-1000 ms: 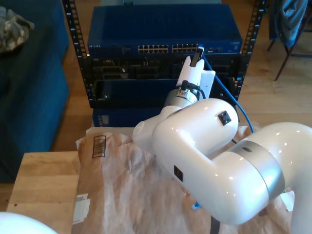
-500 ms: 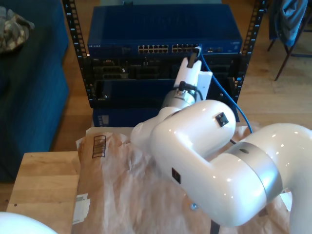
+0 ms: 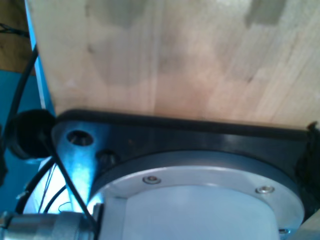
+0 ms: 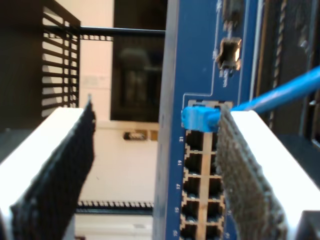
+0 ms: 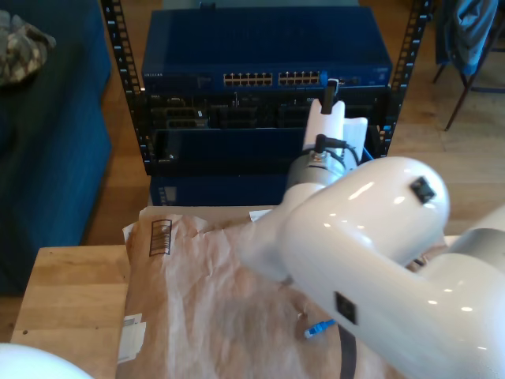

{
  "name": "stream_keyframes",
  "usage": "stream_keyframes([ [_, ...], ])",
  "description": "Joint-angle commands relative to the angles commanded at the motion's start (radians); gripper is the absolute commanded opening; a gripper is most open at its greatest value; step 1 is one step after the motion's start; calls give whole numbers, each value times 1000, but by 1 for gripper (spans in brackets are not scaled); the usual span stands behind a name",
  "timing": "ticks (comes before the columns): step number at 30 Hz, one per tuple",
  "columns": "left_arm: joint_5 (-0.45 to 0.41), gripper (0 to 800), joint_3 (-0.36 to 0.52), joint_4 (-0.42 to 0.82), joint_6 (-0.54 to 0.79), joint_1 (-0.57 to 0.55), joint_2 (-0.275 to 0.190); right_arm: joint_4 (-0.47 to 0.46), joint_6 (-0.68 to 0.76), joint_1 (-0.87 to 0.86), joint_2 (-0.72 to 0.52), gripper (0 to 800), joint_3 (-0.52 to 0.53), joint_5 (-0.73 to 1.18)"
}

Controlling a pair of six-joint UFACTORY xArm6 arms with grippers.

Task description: Grab the cable and plug it in

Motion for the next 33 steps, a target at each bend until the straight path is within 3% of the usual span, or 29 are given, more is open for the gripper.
stream_keyframes([
  [5, 0, 800, 0, 0, 0, 0, 0, -118, -2, -124, -115, 431, 123, 91],
  [8, 0, 800, 0, 0, 0, 0, 0, -176, -5, -224, -160, 540, 126, 226],
  [16, 0, 800, 0, 0, 0, 0, 0, -206, -97, -454, -301, 608, 143, 554],
  [24, 0, 800, 0, 0, 0, 0, 0, -221, -275, -692, -457, 650, 229, 899],
  [33, 0, 800, 0, 0, 0, 0, 0, -226, -549, -965, -537, 697, 143, 1358],
])
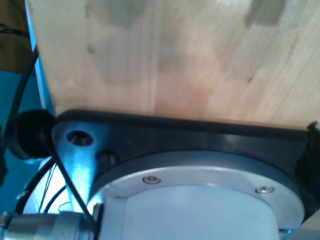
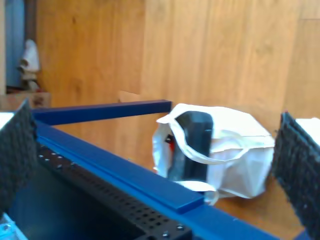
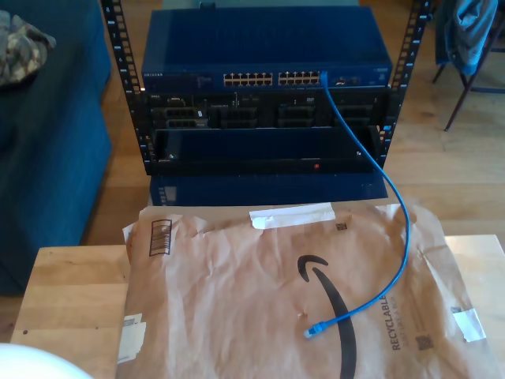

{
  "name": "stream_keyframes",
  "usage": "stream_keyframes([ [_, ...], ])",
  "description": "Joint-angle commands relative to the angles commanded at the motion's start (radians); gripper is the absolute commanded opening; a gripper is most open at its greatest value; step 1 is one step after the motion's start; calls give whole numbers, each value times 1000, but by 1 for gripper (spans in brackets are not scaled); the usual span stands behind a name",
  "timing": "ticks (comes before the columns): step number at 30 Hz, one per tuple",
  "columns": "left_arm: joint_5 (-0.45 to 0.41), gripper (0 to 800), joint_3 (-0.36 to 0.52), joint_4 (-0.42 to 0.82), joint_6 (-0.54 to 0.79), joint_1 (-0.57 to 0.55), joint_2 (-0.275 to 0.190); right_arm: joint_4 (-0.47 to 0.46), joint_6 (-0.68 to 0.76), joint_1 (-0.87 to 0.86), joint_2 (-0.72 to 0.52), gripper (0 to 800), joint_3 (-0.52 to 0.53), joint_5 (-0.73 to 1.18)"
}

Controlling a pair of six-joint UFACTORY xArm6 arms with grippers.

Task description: Grab the cable and plug it in

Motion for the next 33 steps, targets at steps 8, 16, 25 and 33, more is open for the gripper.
stream_keyframes([
  [8, 0, 800, 0, 0, 0, 0, 0, -158, -71, -247, -23, 798, -77, 391],
  [16, 0, 800, 0, 0, 0, 0, 0, -374, -71, -482, -89, 798, -74, 698],
  [25, 0, 800, 0, 0, 0, 0, 0, -577, -72, -657, -241, 799, 6, 974],
  [33, 0, 800, 0, 0, 0, 0, 0, -649, -209, -829, -456, 798, 229, 1036],
])
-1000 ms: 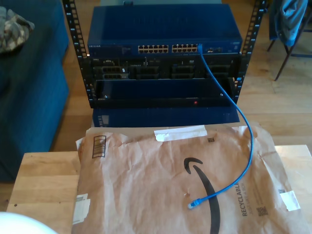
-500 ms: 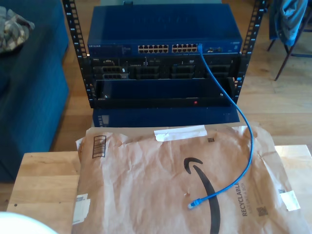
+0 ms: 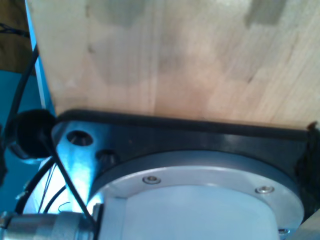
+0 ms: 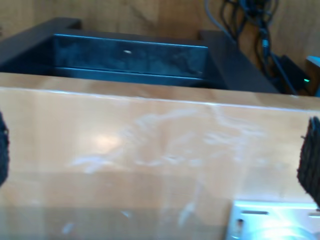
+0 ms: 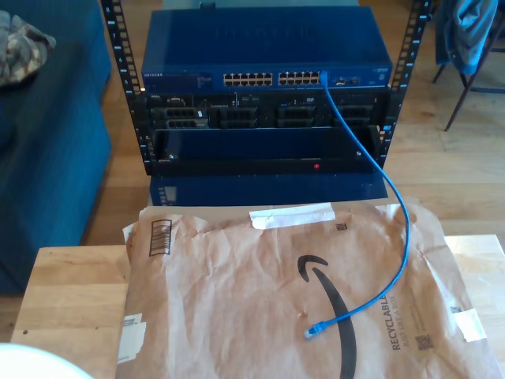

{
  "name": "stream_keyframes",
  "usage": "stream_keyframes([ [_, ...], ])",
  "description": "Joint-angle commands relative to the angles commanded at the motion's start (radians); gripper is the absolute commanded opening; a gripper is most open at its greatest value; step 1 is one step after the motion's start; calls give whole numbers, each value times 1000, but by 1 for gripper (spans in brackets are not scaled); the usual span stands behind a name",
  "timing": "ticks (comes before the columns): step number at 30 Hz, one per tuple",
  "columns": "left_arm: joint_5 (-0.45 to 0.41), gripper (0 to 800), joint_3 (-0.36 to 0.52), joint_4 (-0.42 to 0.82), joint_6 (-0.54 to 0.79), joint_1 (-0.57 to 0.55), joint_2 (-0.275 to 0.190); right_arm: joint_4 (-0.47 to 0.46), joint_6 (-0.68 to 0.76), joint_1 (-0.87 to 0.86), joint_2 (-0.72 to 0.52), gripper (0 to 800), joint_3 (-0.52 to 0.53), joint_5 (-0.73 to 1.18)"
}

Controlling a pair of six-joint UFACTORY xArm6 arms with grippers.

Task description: Grab the cable and plug it in

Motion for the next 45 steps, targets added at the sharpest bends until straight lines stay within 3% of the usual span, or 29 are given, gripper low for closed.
stream_keyframes([
  [10, 0, 800, 0, 0, 0, 0, 0, -2, -175, -172, -146, 798, 218, -6],
  [34, 0, 800, 0, 0, 0, 0, 0, 3, -204, -239, -193, 797, 499, -267],
  [45, 0, 800, 0, 0, 0, 0, 0, -8, -279, -239, -118, 799, 557, -374],
])
